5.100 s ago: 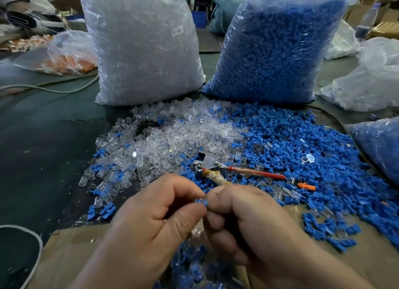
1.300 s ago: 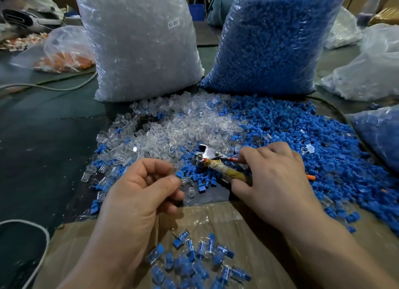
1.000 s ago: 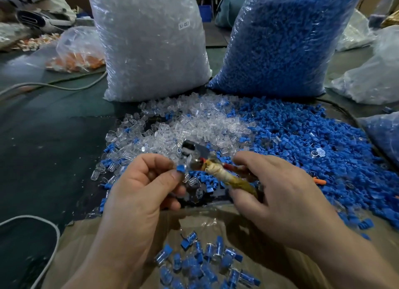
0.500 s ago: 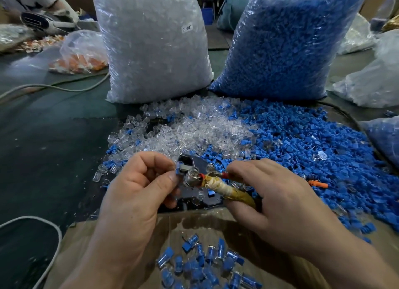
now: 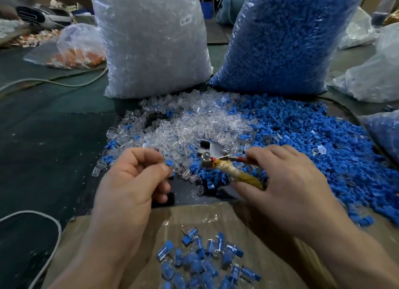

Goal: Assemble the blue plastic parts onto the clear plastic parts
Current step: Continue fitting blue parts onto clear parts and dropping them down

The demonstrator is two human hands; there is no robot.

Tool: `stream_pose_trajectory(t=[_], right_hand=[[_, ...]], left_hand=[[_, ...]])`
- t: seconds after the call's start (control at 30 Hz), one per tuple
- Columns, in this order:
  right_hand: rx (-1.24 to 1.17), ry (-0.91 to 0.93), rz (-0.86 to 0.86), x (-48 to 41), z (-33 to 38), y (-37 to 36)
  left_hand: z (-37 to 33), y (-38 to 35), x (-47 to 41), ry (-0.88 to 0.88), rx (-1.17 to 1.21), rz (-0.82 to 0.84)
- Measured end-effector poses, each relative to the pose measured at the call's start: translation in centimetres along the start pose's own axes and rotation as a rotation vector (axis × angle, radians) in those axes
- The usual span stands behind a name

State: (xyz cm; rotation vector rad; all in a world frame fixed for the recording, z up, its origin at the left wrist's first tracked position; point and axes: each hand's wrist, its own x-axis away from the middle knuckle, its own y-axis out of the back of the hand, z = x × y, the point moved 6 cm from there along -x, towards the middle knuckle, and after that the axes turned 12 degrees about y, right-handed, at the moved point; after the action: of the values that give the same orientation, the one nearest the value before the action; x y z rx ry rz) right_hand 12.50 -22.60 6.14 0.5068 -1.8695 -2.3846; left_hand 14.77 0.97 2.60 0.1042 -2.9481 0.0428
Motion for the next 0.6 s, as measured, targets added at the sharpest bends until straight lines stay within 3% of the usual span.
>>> stream_pose_trajectory(t=[0.1, 0.2, 0.33, 0.47, 0.6], right_hand=[[0.102, -0.084, 0.067, -0.7, -1.0, -0.7], [0.148, -0.108, 0.113, -1.2, -1.2, -1.5], [0.147, -0.11, 0.092, -1.0, -1.0, -1.2], [-0.013, 0.098, -0.082, -0.5, 2.7, -0.2], [-0.028, 0.281, -0.108, -0.3, 5.0, -0.8]], left_hand=[[1.2, -1.5, 0.4, 0.111, -0.159, 0.052], [0.8, -2.5, 1.2, 0.015, -0.384, 0.034], [0.1, -3.0, 1.8, -0.069, -0.505, 0.004], [-0.3, -3.4, 2.6, -0.137, -0.558, -0.004], [-0.8, -3.9, 3.2, -0.248, -0.591, 0.002]])
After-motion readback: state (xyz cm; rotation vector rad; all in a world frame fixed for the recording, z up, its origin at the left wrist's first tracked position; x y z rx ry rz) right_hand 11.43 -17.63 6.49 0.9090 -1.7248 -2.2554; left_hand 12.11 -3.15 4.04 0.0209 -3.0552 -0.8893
